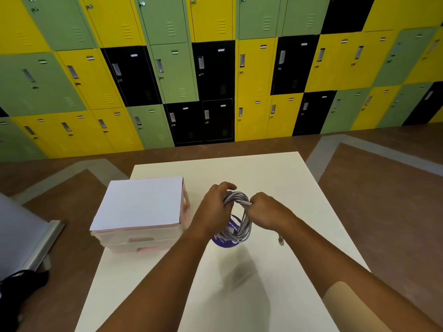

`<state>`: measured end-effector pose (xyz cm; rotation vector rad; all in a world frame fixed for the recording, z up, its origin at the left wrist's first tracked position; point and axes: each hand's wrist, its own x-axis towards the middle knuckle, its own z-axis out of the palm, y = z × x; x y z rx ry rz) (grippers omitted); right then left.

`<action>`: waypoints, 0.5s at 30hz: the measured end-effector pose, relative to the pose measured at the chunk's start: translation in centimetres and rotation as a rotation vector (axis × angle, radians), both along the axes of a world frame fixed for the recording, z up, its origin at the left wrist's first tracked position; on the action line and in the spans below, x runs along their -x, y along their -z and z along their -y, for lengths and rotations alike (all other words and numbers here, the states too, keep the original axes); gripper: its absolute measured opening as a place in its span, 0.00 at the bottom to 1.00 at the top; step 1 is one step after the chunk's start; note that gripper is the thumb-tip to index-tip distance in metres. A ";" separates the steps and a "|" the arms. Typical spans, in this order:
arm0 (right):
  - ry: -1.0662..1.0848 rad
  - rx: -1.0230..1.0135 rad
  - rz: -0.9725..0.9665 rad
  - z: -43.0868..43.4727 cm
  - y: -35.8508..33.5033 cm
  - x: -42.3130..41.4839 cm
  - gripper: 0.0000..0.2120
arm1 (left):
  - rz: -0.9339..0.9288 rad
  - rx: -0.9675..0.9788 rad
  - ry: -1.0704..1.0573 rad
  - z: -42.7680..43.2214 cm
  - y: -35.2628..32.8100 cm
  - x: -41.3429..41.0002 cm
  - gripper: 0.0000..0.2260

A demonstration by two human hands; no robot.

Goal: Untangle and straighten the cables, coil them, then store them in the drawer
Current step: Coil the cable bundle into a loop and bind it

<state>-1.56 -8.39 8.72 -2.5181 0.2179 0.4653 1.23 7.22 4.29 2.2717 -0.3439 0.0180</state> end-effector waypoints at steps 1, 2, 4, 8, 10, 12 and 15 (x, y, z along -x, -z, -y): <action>0.028 -0.034 -0.005 0.2 0.2 0.0 0.11 | -0.046 0.033 0.036 -0.2 0.1 0.0 0.13; 0.052 -0.071 0.008 0.3 0.2 0.1 0.14 | -0.089 0.078 0.062 -0.4 0.2 0.0 0.13; 0.076 -0.118 0.075 0.4 0.2 0.2 0.18 | -0.124 0.198 0.054 -0.6 0.5 0.0 0.11; 0.071 -0.175 0.215 -0.1 0.7 0.2 0.18 | -0.068 0.333 -0.052 -0.3 0.9 0.1 0.07; 0.067 -0.196 0.238 -0.4 0.9 0.1 0.15 | -0.070 0.400 -0.100 -0.1 0.7 0.3 0.07; 0.061 -0.192 0.262 -0.6 0.8 0.2 0.15 | -0.065 0.454 -0.143 0.1 0.5 0.3 0.07; 0.018 -0.191 0.271 -1.0 0.8 0.7 0.14 | -0.056 0.482 -0.176 -0.1 0.7 0.2 0.07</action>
